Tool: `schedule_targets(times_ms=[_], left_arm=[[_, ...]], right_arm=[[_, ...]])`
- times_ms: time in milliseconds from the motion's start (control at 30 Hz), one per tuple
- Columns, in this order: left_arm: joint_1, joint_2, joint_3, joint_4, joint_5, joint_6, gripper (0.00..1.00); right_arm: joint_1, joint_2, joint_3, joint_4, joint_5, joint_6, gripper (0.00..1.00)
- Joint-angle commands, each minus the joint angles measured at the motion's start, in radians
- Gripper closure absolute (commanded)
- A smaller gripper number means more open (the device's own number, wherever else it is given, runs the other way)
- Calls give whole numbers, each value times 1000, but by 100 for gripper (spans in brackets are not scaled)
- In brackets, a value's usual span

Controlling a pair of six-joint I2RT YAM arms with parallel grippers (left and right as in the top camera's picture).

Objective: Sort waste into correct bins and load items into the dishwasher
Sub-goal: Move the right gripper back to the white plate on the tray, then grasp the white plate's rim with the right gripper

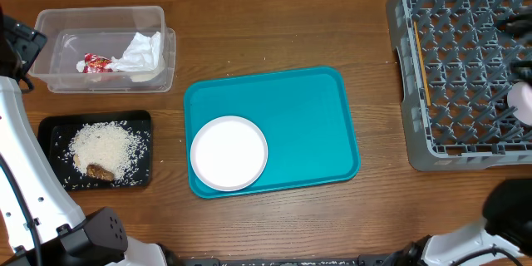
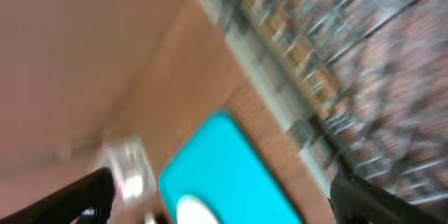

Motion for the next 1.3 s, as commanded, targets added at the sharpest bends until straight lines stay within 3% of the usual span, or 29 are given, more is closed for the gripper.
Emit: schedule_targets(times_ms=[0,233,467,500,567,633,967,1267], left_arm=[[-2,8,4,0,-10,-18,0],[-2,8,4,0,-10,-18,0],[-2,8,4,0,-10,-18,0],[-2,8,4,0,-10,-18,0],[-2,8,4,0,-10,-18,0],[-2,8,4,0,-10,-18,0],[-2,8,4,0,-10,-18,0],[-2,8,4,0,-10,-18,0]], right_arm=[[168,-4,0,-66,21,-142,0],[571,-3,-78,-57,341,-36,0],[894,0,-187,163,342,-26,0],[924,0,-191,198,342,-25,0],[975,1,-195,248,343,-4,19],[1023,8,-210,285,346,80,25],[1275,124,-455,464,451,253,25],[1365,292,-463,479,645,451,35]])
